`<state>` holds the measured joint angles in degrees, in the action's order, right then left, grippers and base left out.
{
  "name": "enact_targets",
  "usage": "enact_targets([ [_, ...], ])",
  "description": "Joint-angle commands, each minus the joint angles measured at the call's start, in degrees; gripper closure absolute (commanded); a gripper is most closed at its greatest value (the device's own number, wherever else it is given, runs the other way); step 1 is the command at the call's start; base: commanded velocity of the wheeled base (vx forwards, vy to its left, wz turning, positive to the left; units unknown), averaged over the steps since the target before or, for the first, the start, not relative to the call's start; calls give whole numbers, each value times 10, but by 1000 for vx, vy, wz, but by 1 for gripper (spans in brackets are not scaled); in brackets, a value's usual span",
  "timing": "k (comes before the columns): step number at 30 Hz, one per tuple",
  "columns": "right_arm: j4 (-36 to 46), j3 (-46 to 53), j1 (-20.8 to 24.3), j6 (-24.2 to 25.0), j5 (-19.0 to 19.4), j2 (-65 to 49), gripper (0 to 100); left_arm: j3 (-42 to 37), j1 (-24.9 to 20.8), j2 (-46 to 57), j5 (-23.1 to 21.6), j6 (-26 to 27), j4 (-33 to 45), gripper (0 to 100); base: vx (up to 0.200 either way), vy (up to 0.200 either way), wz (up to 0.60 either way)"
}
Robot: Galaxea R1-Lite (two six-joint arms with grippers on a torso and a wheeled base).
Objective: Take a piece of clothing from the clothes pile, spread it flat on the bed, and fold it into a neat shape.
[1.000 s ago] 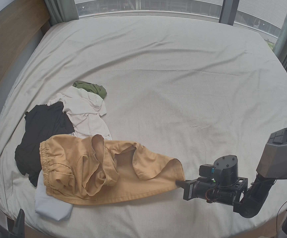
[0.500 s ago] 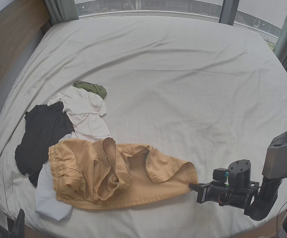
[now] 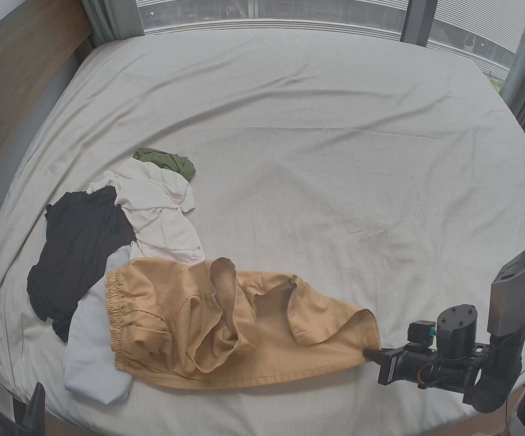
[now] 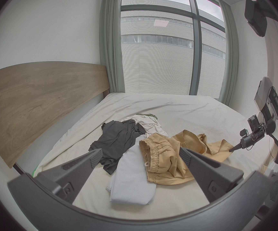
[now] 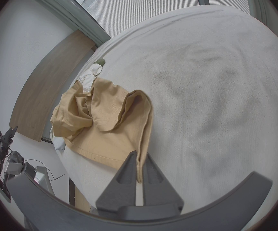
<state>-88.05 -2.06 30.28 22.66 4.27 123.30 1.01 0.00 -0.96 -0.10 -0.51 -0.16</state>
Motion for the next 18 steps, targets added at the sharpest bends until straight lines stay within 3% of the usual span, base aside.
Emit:
enact_targets([
  [1, 0, 21, -15, 1, 0, 3, 100, -10, 0, 10, 0, 0, 0, 0, 0, 0, 0],
  [9, 14, 21, -51, -1, 0, -1, 100, -10, 0, 10, 0, 0, 0, 0, 0, 0, 0],
  [18, 68, 21, -81, -34, -5, -25, 100, -10, 0, 10, 0, 1, 0, 0, 0, 0, 0],
])
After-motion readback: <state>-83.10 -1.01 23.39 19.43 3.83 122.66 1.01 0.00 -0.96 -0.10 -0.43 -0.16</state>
